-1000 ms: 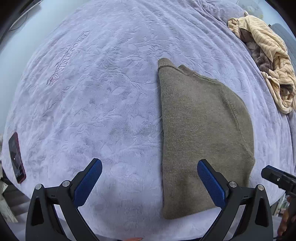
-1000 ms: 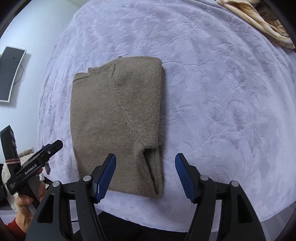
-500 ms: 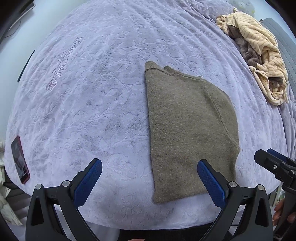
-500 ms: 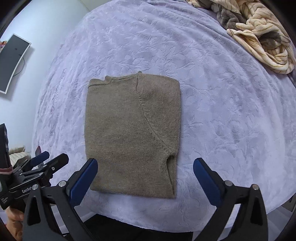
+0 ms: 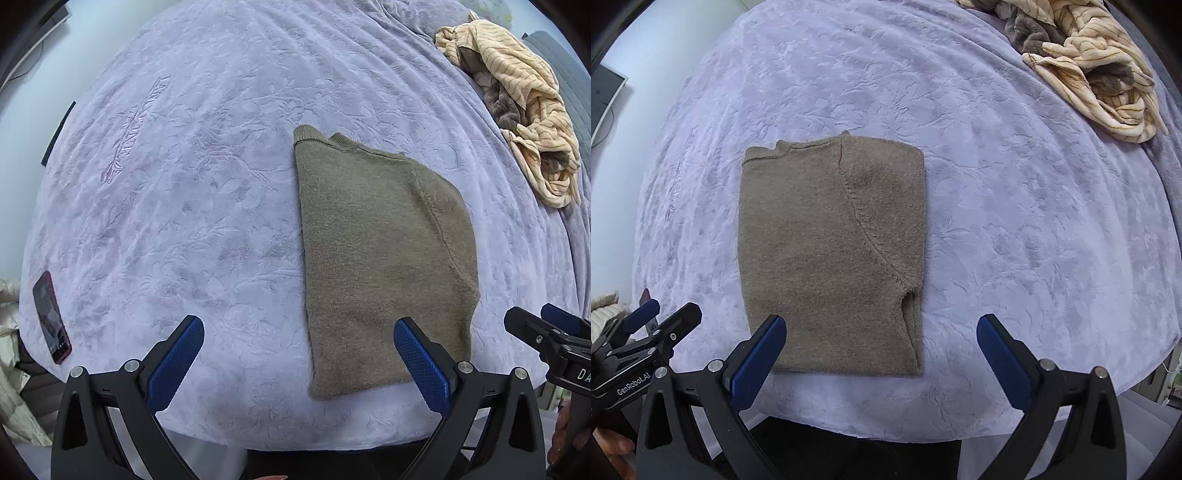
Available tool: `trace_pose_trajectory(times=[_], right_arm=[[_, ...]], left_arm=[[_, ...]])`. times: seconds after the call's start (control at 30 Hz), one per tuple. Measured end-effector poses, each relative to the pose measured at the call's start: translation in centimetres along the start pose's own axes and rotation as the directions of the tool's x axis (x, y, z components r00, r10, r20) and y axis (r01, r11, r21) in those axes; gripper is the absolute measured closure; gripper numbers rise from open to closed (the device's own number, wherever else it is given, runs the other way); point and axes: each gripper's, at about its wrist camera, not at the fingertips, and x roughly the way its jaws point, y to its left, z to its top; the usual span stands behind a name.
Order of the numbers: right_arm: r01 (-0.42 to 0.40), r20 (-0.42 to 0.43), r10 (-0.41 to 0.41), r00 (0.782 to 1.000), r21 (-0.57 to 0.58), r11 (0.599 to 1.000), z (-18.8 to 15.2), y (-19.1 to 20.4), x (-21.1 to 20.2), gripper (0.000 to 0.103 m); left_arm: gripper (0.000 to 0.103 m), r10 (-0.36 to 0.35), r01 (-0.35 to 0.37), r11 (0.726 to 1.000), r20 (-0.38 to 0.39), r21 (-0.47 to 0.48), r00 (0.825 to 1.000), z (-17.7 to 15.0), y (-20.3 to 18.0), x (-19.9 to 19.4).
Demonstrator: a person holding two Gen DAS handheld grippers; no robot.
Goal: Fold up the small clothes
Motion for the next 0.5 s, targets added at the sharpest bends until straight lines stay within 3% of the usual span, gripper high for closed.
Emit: trace_pose_trajectory(times=[0.5], right_arm=[[0.013,0.004,-0.013,1.0,-0.012,1.0,0.69,0.97,-0.28,0.0]], left_arm=[[0.0,-0.008,0.008,1.0,-0.008,-0.001,1.0,0.38,-0.24,-0.12]])
